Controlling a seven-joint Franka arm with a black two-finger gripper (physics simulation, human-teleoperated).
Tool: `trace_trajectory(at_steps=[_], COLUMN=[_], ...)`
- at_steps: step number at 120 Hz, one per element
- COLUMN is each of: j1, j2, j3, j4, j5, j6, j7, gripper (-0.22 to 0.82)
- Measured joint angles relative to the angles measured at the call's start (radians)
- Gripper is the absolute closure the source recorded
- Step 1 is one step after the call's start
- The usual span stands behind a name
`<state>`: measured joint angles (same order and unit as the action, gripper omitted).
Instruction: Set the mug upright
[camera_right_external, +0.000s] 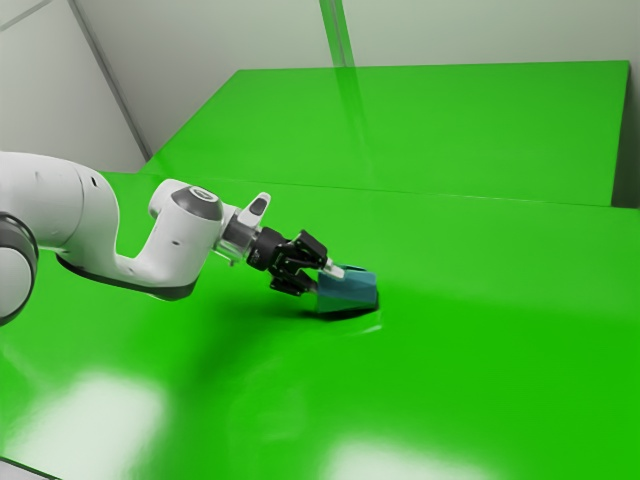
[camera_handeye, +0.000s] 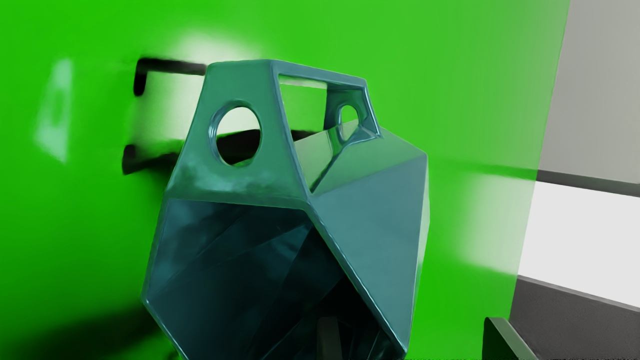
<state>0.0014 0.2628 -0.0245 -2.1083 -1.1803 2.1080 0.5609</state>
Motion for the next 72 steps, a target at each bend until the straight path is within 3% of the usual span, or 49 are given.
trace_trajectory(at_steps=[11, 26, 54, 72], j1=[-0.002, -0.003, 0.0, -0.006], j2=[0.0, -0.002, -0.037, -0.113], j3=[0.0, 0.0, 0.002, 0.009], j4=[0.0, 0.001, 0.0, 0.0], j5=[0.0, 0.0, 0.002, 0.055], j6=[-0.004, -0.008, -0.036, -0.066], j7=[0.007, 0.017, 0.032, 0.033], gripper=[0.6, 0.69, 0.76, 0.78])
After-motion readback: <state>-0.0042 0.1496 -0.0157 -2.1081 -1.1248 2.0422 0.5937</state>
